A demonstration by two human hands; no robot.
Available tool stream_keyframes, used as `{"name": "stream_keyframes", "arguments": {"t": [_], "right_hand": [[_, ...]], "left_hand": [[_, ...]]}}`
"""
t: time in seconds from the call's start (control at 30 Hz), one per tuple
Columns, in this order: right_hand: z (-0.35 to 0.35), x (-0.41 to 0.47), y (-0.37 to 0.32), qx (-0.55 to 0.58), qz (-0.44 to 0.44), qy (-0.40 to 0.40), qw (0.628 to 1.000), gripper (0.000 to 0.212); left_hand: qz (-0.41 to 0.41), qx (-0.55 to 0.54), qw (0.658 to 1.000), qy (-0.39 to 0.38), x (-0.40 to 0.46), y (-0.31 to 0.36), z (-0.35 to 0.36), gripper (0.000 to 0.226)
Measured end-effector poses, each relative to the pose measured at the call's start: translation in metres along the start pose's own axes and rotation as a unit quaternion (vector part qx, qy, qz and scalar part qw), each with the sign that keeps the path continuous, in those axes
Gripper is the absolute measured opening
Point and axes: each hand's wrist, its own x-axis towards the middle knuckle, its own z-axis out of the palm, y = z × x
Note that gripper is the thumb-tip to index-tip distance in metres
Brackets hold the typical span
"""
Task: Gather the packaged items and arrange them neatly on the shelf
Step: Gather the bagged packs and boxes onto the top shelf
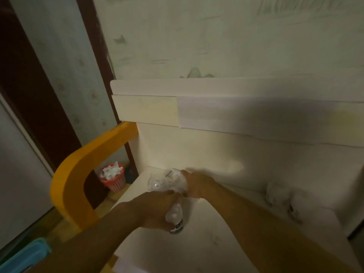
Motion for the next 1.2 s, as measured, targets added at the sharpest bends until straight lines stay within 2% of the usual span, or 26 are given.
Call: {"name": "stream_keyframes", "arguments": {"t": [0.23,0.43,0.53,0.7,0.9,1.03,1.2], "right_hand": [[-0.018,-0.013,-0.004,-0.015,0.03,-0.029,0.999,0.106],[-0.065,-0.077,0.02,0.033,0.119,0.064,0.99,0.097],[-0.092,-0.121,0.04,0.063,0.153,0.11,0.98,0.097],[-0.132,-0.195,0.069,0.04,0.195,0.185,0.962,0.103],[-0.176,-0.287,0.11,0.001,0.231,0.235,0.944,0.101],[-0.196,-0.357,0.143,-0.004,0.24,0.3,0.923,0.1],[-0.204,-0.454,0.194,-0.016,0.262,0.332,0.906,0.098]], "left_hand": [[0.034,-0.056,0.998,-0.003,0.001,-0.017,-0.019,0.075],[0.075,-0.058,0.994,0.047,0.02,-0.006,-0.061,0.064],[0.097,-0.039,0.99,0.09,0.037,0.017,-0.082,0.068],[0.18,-0.027,0.974,0.138,0.047,0.088,-0.119,0.072],[0.277,-0.015,0.944,0.179,0.055,0.19,-0.151,0.068],[0.324,-0.04,0.924,0.2,0.061,0.267,-0.159,0.065],[0.379,-0.077,0.9,0.201,0.055,0.386,-0.147,0.06]]}}
